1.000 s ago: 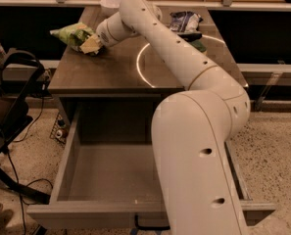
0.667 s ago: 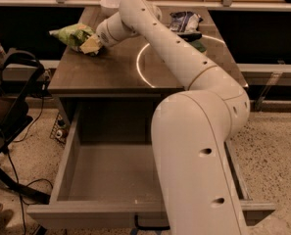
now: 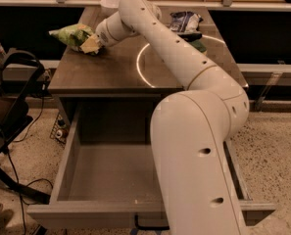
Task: Place green jalapeno chip bag into top drawer
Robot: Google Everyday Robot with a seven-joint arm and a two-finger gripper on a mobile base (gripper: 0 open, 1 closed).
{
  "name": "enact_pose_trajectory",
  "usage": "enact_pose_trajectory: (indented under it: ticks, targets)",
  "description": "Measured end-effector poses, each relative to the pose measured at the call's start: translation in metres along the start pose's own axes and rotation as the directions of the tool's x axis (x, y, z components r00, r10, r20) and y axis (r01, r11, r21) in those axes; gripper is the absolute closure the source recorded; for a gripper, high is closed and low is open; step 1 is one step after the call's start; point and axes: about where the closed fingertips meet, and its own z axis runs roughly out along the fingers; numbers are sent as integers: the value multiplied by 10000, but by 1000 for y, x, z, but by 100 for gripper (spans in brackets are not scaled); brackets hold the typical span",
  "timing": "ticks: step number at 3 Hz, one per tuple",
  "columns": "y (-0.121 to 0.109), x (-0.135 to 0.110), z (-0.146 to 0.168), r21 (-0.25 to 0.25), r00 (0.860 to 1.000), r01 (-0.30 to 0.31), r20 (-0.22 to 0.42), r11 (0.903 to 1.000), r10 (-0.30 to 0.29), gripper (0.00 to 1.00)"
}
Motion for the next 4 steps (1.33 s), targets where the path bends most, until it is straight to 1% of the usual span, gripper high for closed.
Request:
enact_pose_trajectory:
  ticks: [4]
  targets:
    - [0, 0, 0, -2, 10000, 0, -1, 10000, 0, 100]
